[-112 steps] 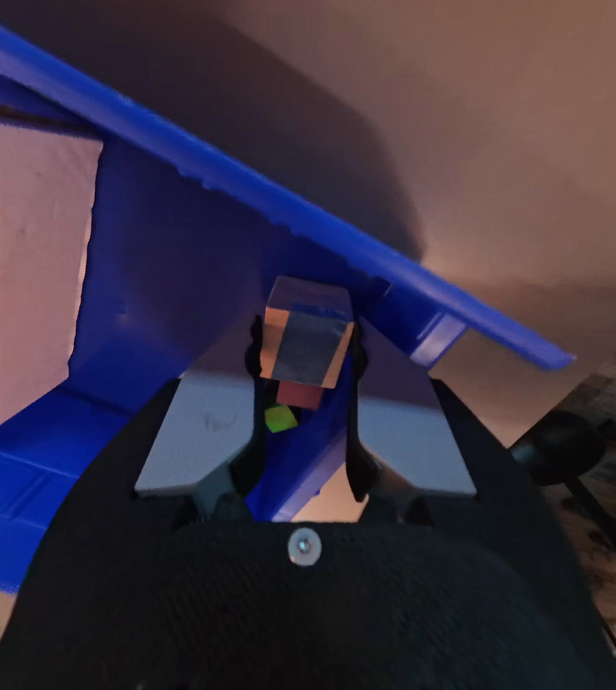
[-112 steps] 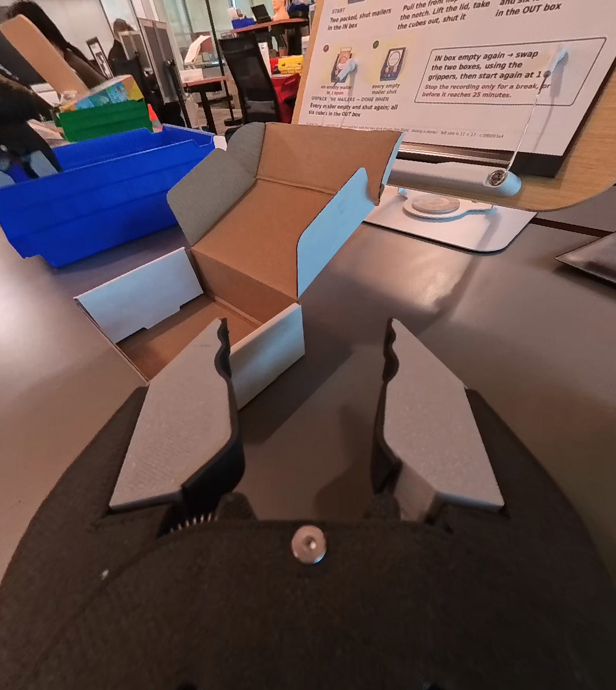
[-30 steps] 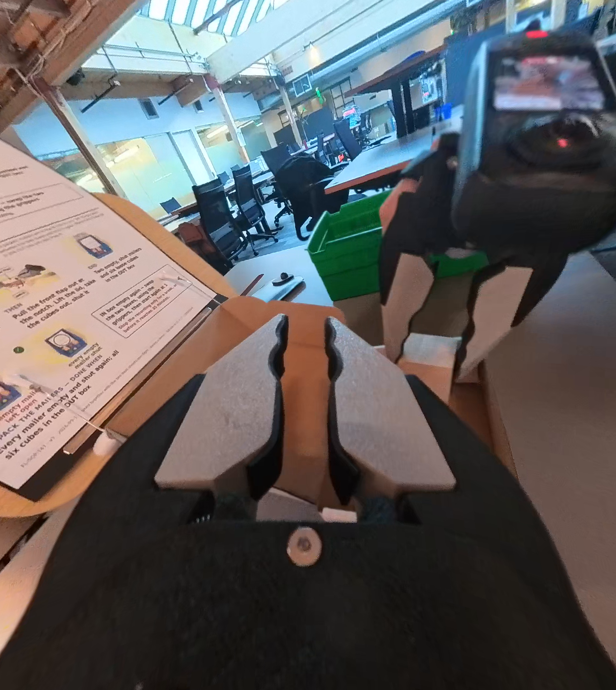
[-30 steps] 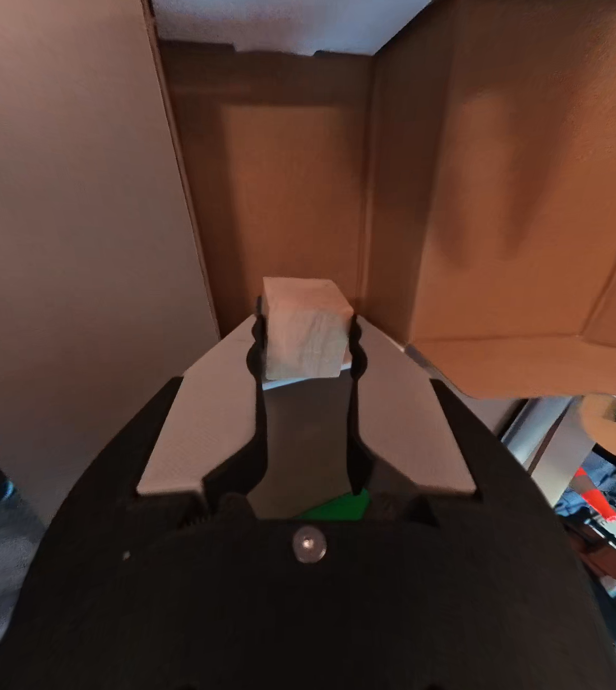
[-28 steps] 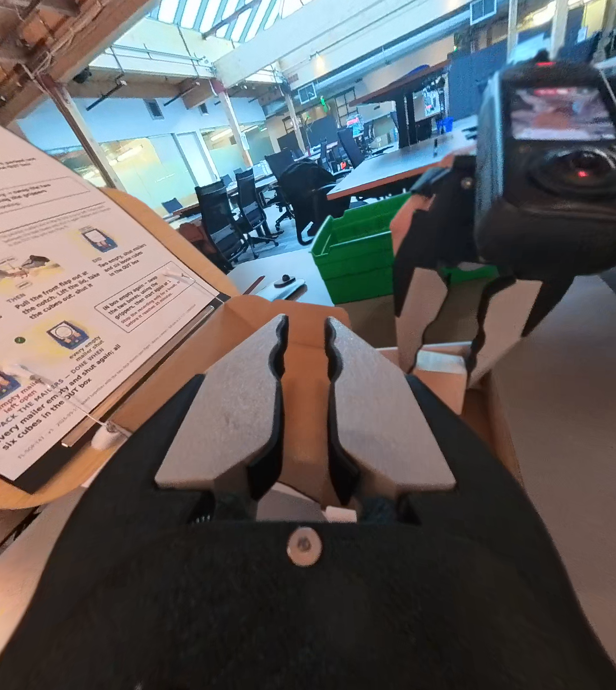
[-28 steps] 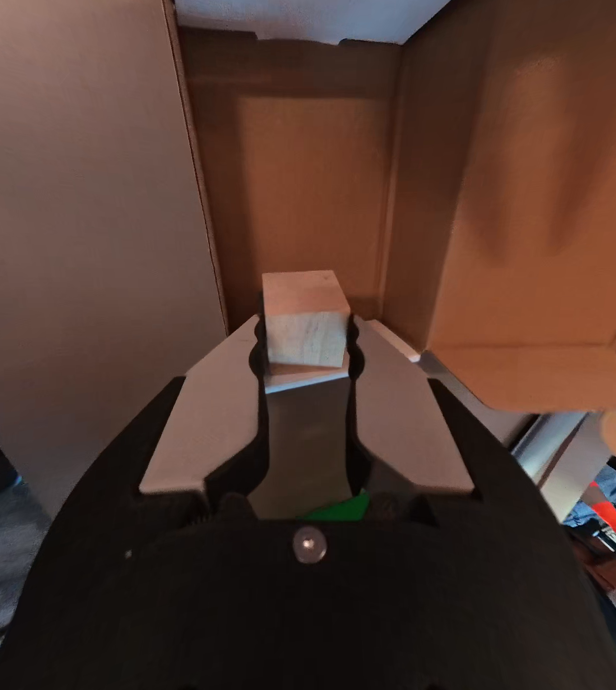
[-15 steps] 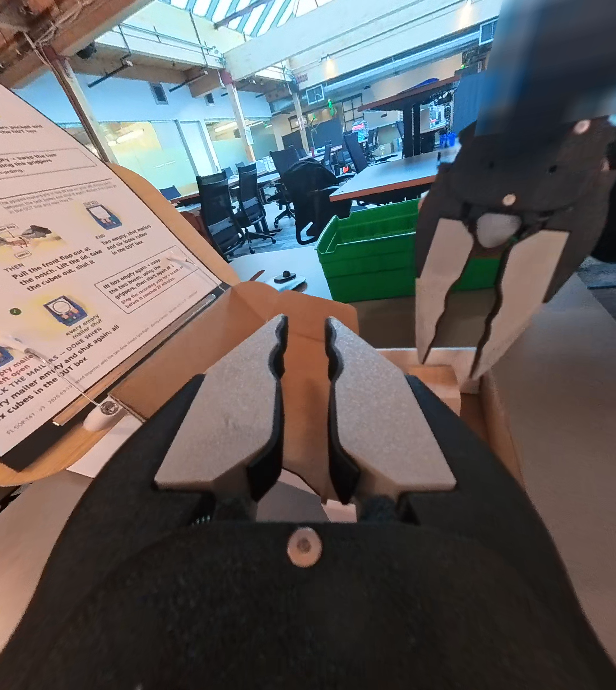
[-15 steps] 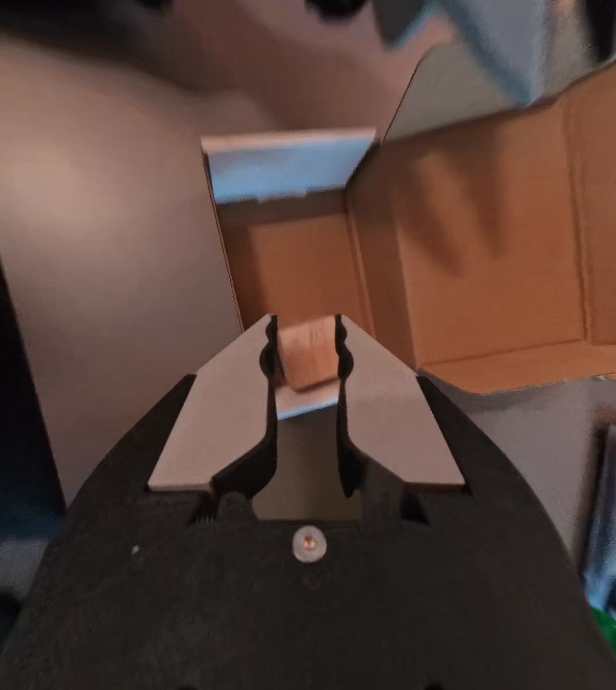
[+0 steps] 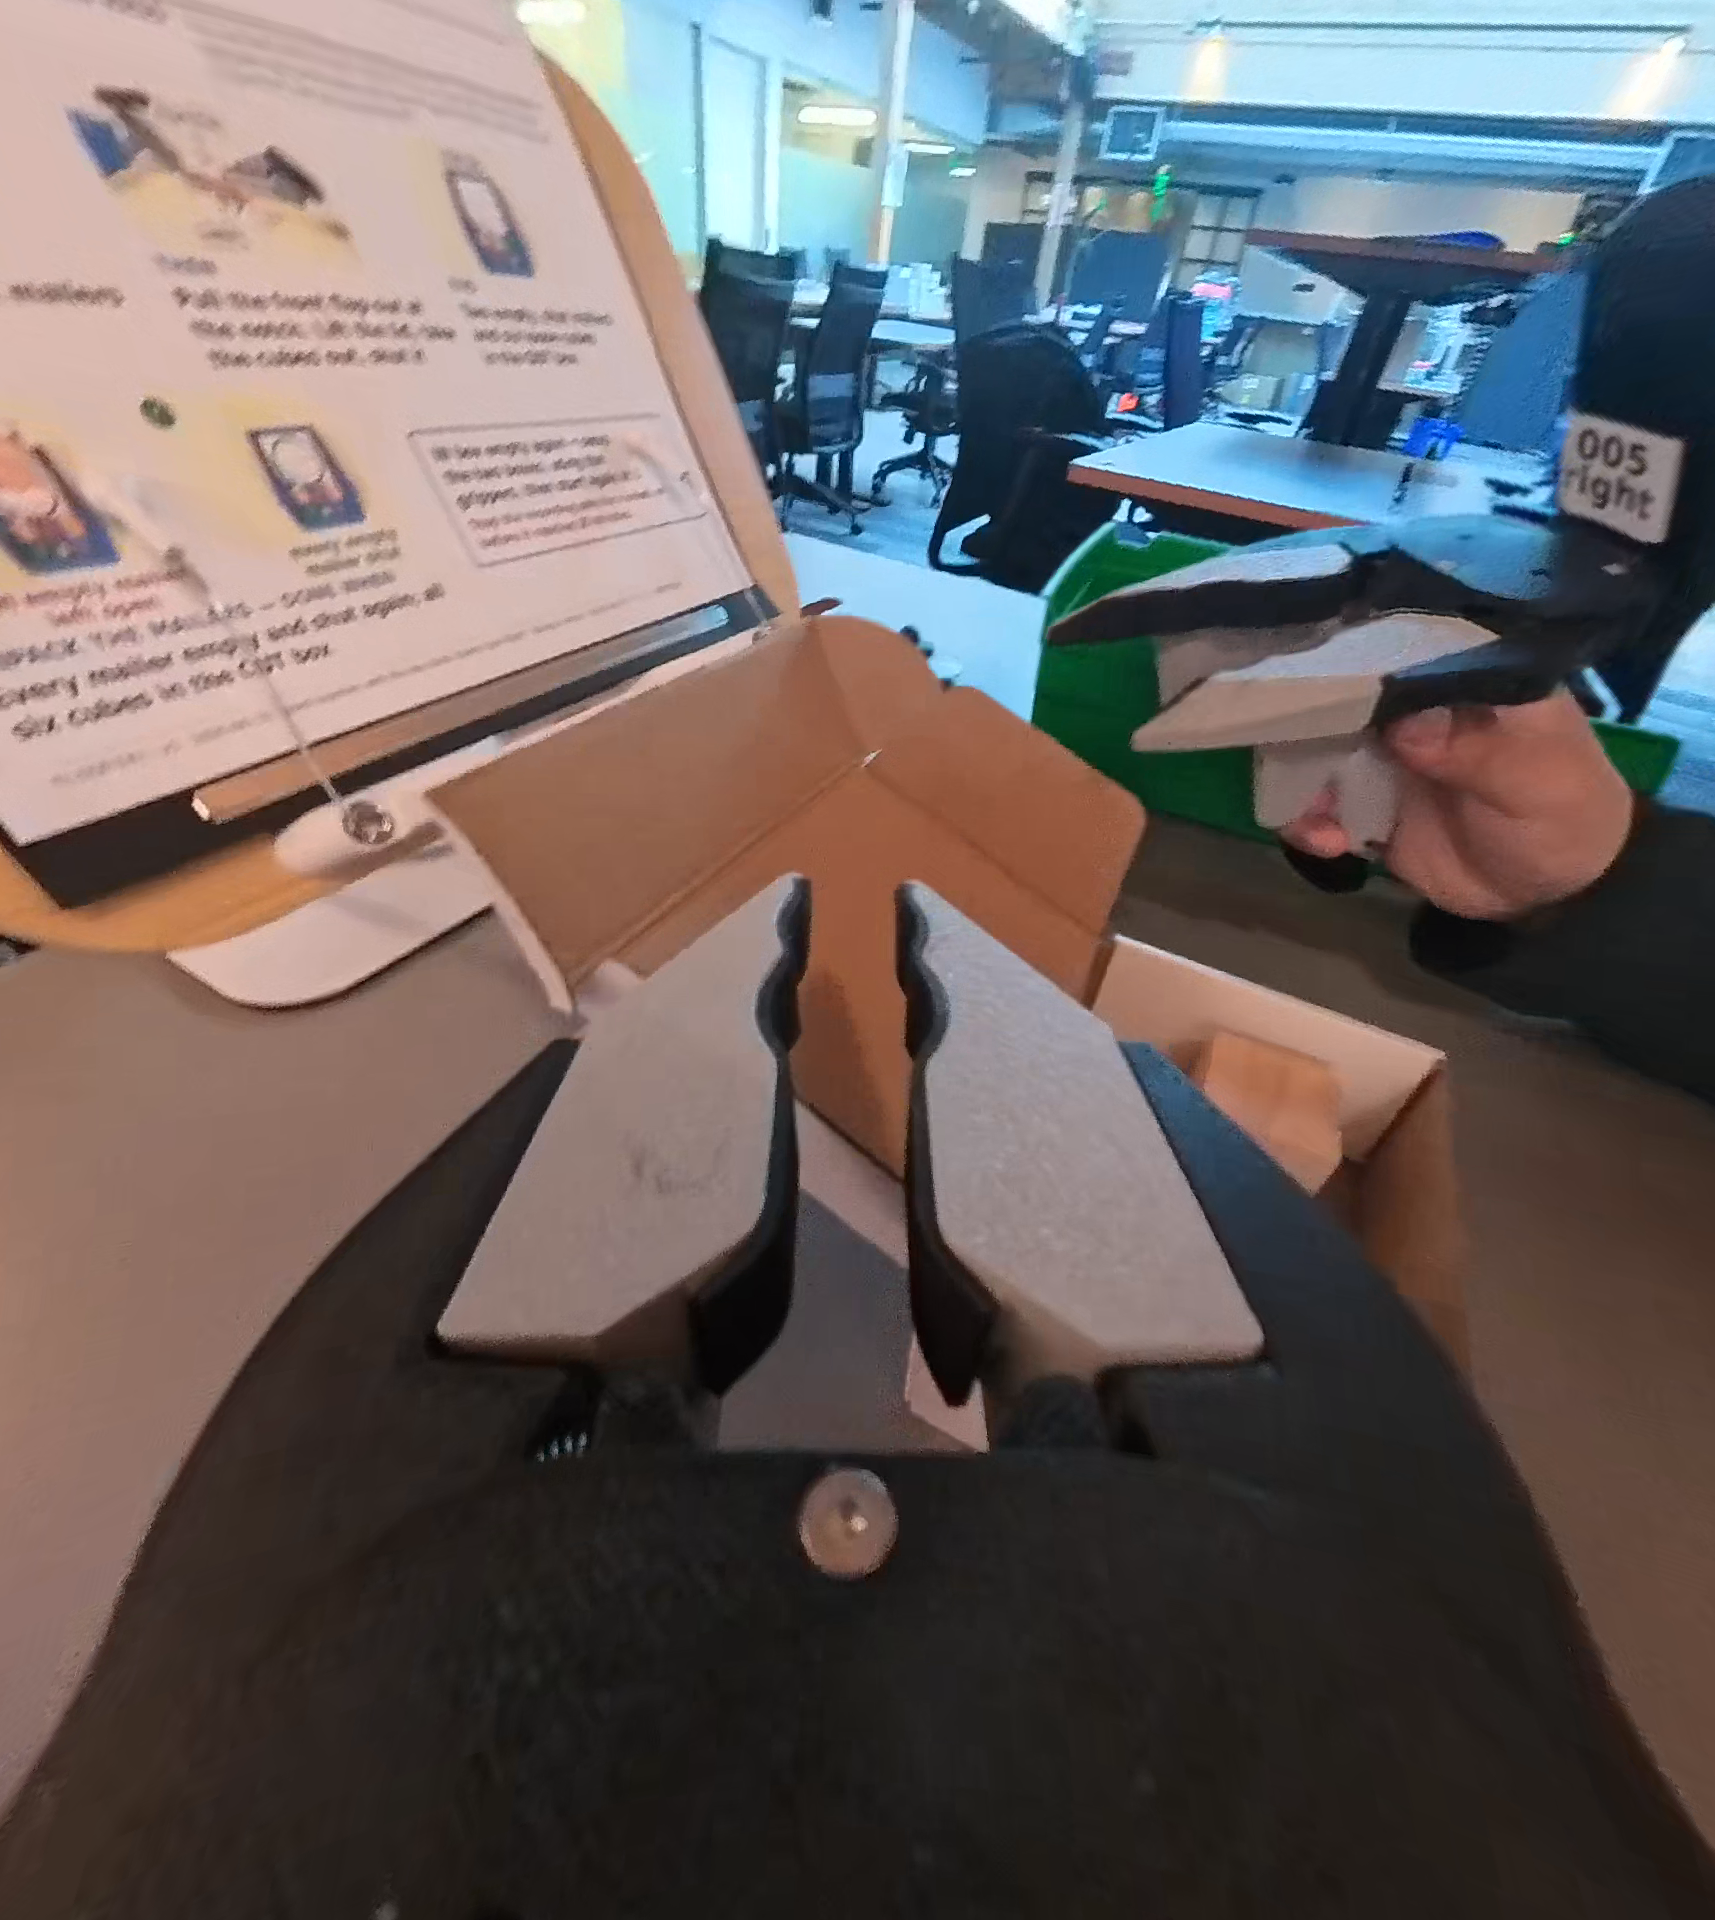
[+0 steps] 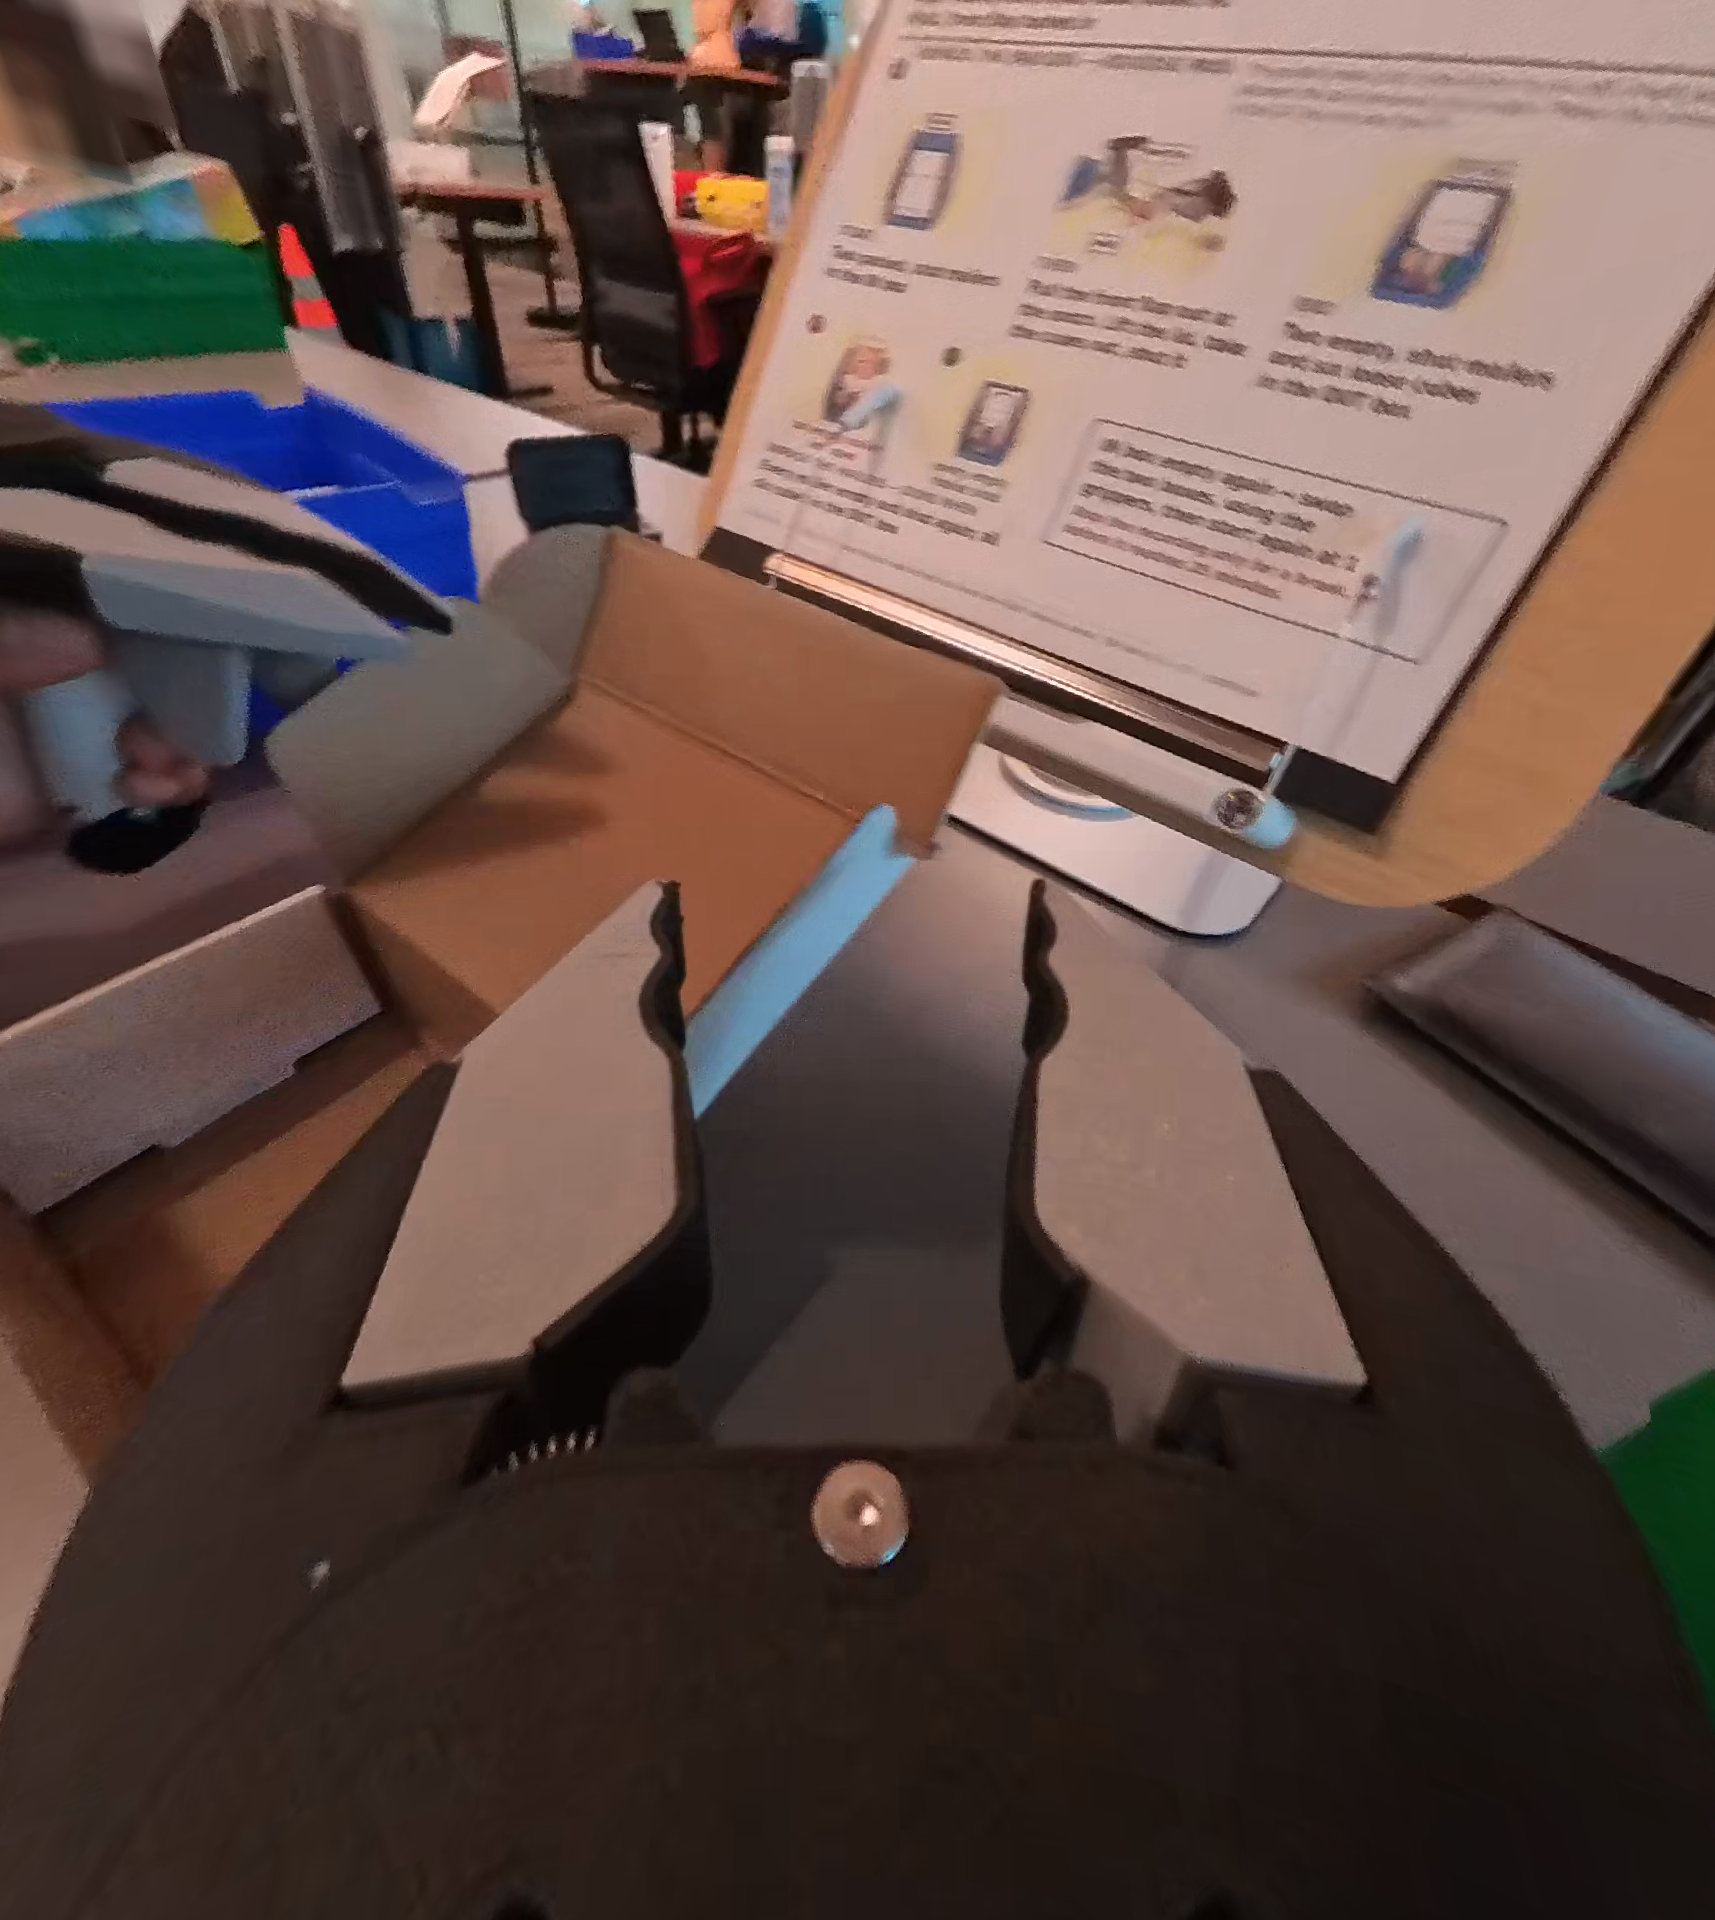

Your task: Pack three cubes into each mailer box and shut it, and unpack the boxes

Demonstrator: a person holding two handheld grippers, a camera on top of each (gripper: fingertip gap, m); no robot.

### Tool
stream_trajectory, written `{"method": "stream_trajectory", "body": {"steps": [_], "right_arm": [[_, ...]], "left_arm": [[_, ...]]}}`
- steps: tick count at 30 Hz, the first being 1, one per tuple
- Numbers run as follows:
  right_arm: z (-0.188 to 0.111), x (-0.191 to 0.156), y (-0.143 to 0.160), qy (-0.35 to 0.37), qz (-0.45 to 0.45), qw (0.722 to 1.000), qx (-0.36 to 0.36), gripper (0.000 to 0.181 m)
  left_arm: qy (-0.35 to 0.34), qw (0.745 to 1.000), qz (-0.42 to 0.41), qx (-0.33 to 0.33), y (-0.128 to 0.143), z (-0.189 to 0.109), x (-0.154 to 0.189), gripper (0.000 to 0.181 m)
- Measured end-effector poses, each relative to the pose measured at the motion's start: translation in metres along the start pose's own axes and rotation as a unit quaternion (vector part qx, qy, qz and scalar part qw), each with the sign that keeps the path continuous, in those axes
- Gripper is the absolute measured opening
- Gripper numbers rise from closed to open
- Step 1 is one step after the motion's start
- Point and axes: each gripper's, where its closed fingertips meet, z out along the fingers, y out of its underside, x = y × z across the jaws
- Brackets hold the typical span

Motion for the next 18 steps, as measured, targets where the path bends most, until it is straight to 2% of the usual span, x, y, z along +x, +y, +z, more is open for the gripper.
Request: {"method": "stream_trajectory", "body": {"steps": [3,5,6,8,11,15,18], "right_arm": [[0.004,0.011,0.012,0.009,0.028,1.0,0.009,0.061],[0.005,0.013,0.021,0.018,0.043,0.999,0.023,0.048],[0.004,0.013,0.023,0.019,0.058,0.998,0.028,0.048],[-0.003,0.012,0.018,0.016,0.066,0.997,0.027,0.051],[-0.022,0.027,0.0,0.07,0.054,0.993,0.082,0.044],[-0.029,0.02,-0.01,0.036,0.088,0.988,0.121,0.047],[-0.021,0.013,-0.002,0.016,0.104,0.989,0.105,0.049]], "left_arm": [[-0.01,0.999,-0.028,-0.016,0.009,0.003,-0.004,0.014],[-0.006,0.999,-0.038,-0.021,0.013,0.007,-0.003,0.014],[-0.006,0.999,-0.04,-0.027,0.016,0.009,-0.003,0.014],[-0.012,0.998,-0.04,-0.04,0.02,0.011,-0.003,0.016],[-0.016,0.999,-0.037,-0.035,0.015,0.01,-0.001,0.017],[-0.02,0.999,-0.034,-0.017,0.007,0.008,0.002,0.02],[-0.02,0.999,-0.034,-0.017,0.007,0.009,0.004,0.021]]}}
